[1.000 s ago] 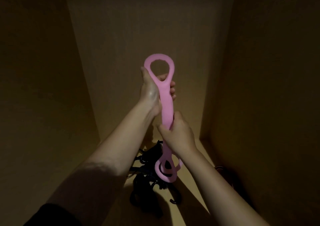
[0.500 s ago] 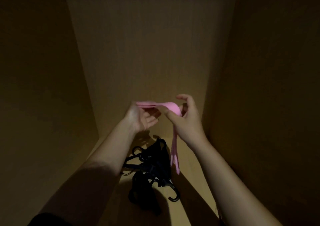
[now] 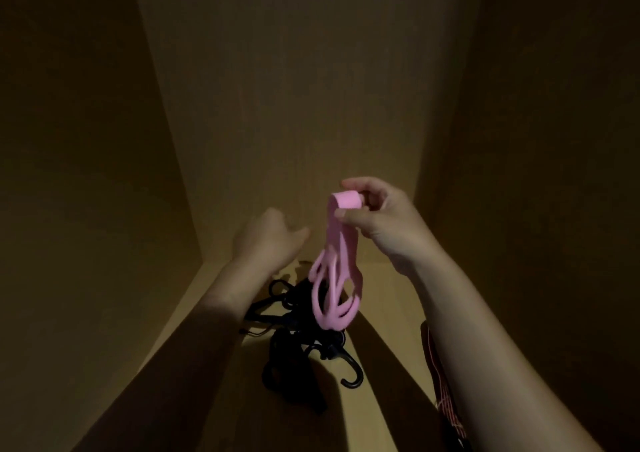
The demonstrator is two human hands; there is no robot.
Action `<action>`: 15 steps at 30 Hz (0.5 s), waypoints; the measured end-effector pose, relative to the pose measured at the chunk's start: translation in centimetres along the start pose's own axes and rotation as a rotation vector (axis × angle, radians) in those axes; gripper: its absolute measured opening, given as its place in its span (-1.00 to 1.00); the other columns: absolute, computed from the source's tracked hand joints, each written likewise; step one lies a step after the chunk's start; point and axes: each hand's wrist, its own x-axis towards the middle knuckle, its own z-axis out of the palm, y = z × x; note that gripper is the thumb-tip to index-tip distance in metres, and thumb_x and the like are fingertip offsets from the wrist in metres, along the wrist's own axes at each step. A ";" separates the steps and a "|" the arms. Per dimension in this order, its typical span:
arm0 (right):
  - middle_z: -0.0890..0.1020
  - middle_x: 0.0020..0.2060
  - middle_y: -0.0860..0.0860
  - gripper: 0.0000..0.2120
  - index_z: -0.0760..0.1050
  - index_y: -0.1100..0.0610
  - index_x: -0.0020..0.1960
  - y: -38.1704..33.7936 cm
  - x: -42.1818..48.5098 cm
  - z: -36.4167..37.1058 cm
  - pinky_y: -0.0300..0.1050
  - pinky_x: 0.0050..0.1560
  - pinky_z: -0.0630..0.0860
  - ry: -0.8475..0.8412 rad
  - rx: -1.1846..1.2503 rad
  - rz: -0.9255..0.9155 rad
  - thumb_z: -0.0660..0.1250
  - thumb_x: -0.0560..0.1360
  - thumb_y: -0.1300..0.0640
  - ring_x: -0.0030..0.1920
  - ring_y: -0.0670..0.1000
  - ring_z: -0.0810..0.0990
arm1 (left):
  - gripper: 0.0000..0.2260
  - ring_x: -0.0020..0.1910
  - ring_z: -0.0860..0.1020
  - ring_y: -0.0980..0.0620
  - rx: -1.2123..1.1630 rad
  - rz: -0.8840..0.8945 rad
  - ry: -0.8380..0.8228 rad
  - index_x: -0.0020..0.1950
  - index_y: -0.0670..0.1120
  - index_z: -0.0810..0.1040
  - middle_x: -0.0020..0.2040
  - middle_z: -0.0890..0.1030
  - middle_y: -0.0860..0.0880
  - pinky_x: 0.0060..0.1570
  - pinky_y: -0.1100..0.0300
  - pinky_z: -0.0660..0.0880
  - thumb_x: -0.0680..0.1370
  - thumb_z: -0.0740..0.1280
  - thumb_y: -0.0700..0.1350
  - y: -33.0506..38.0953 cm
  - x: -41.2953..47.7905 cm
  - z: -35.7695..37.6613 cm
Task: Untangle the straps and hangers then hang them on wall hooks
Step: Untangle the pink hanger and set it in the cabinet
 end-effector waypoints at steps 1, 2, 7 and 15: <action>0.53 -0.06 -0.07 -0.62 0.44 0.06 0.21 -0.1 0.0 -0.1 -0.39 -0.30 0.52 -0.006 -0.015 -0.002 0.35 0.44 0.30 -0.12 -0.12 0.55 | -0.66 -0.04 0.54 0.04 -0.135 0.107 -0.023 0.21 -0.04 0.47 -0.03 0.56 0.02 -0.05 0.18 0.48 0.46 0.34 -0.01 0.2 -0.2 -0.2; 0.54 -0.07 -0.06 -0.62 0.44 0.05 0.20 -0.2 -0.1 -0.1 -0.37 -0.28 0.53 -0.015 -0.026 -0.002 0.36 0.43 0.30 -0.13 -0.12 0.56 | -0.55 0.08 0.48 0.12 -0.285 0.220 -0.092 0.33 -0.01 0.38 0.14 0.51 0.04 0.00 0.23 0.44 0.45 0.37 -0.10 0.5 -0.4 -0.4; 0.54 -0.20 -0.05 -0.68 0.49 0.14 0.12 -1.0 -0.4 -0.2 -0.47 -0.42 0.42 -0.053 -0.027 -0.013 0.38 0.40 0.33 -0.35 -0.29 0.56 | -0.58 -0.07 0.57 0.29 -0.652 0.425 -0.340 0.29 -0.06 0.44 0.15 0.57 -0.06 -0.12 0.44 0.51 0.48 0.26 -0.38 1.6 -1.3 0.5; 0.51 -0.30 0.01 -0.74 0.50 0.23 0.06 -0.2 -1.1 -0.1 -0.46 -0.56 0.35 -0.031 0.091 0.114 0.38 0.39 0.37 -0.54 -0.28 0.50 | -0.73 -0.15 0.63 -0.02 -0.598 0.364 -0.044 0.14 0.07 0.54 -0.13 0.65 -0.03 -0.14 -0.02 0.57 0.56 0.18 -0.22 0.7 -2.2 3.5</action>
